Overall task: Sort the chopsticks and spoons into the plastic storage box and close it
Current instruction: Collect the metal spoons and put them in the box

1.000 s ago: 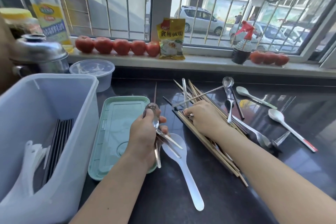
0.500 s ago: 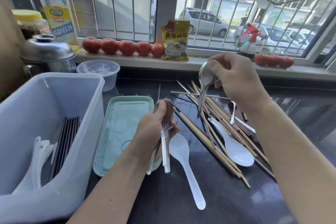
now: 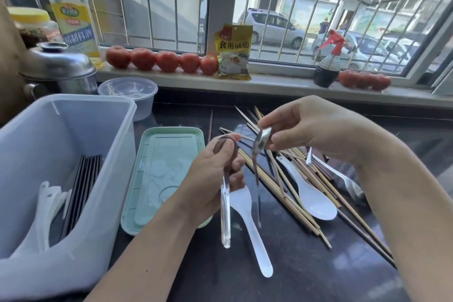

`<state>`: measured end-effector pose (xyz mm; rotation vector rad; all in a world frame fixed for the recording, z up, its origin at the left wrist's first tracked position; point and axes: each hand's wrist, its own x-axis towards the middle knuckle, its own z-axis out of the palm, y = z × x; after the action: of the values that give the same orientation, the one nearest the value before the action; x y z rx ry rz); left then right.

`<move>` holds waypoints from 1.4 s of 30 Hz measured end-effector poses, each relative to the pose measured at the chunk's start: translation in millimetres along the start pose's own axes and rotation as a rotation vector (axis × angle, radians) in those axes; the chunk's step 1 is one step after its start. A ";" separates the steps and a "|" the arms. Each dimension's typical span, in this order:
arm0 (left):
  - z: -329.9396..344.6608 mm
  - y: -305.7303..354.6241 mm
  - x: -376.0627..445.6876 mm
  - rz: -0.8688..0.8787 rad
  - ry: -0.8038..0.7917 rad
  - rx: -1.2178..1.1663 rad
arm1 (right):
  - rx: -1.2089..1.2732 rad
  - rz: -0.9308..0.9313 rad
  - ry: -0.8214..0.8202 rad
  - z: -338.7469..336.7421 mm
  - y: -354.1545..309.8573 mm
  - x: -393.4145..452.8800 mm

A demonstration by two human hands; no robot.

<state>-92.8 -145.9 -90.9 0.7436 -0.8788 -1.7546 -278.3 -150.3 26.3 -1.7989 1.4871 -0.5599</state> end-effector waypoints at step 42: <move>4.3 -9.3 0.7 0.270 0.168 0.271 | -0.488 -0.351 0.295 25.5 33.2 28.7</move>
<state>-101.2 -143.4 -96.4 0.8897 -1.0605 -1.3310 -274.6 -173.8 -18.5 -2.4746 1.6085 -0.7005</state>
